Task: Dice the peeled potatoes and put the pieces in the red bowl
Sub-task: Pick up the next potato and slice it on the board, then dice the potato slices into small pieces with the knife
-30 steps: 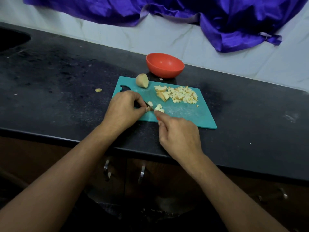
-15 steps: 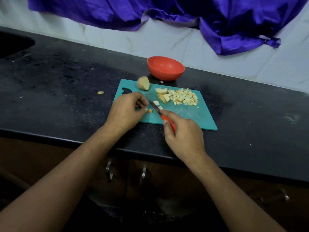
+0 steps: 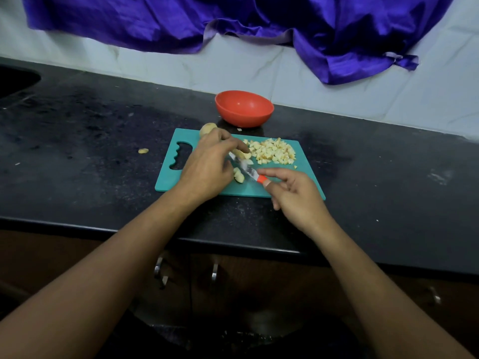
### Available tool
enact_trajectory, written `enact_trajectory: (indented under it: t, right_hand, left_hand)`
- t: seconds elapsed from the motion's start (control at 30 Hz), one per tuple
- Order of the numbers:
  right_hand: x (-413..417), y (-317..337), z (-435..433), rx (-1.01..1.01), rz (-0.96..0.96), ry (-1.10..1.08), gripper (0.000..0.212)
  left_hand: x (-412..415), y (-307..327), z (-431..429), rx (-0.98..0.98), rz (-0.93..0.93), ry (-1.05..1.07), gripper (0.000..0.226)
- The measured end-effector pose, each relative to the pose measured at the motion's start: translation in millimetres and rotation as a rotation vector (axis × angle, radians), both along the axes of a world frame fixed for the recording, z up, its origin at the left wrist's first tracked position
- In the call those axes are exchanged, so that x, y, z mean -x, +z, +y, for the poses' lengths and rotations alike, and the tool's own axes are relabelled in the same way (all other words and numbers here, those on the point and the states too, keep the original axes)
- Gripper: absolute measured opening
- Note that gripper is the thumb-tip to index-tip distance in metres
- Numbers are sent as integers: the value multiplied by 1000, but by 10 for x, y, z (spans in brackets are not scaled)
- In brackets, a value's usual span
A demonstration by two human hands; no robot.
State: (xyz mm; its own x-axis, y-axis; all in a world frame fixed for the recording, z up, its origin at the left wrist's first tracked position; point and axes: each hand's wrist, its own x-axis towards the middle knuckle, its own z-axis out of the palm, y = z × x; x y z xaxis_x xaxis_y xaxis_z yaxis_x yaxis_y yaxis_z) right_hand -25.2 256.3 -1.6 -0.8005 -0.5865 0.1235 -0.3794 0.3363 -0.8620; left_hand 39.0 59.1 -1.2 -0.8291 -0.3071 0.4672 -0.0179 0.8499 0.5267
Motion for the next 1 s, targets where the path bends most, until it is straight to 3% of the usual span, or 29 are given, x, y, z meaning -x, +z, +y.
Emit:
enact_trajectory:
  t: [0.17, 0.27, 0.33, 0.47, 0.53, 0.67, 1.0]
  right_hand:
    - [-135, -116, 30, -238, 513, -66, 35]
    - [-170, -100, 30, -268, 618, -62, 36]
    - [-144, -126, 33, -217, 555, -88, 35]
    - [-22, -148, 38, 119, 165, -153, 29]
    - [33, -117, 61, 211, 68, -202, 30]
    - [184, -117, 126, 264, 36, -252, 30]
    - [326, -160, 224, 468, -12, -285, 29]
  left_hand:
    - [33, -4, -11, 101, -96, -39, 46]
    - [36, -18, -28, 119, -133, 7, 45]
    - [33, -22, -48, 116, -108, 76, 45]
    - [-46, -28, -141, 50, -43, 129, 40]
    - [-100, -20, -189, 27, -99, 108, 41]
    - [-108, 60, -208, 72, -282, 39, 48]
    - [337, 250, -4, -54, -410, -59, 20]
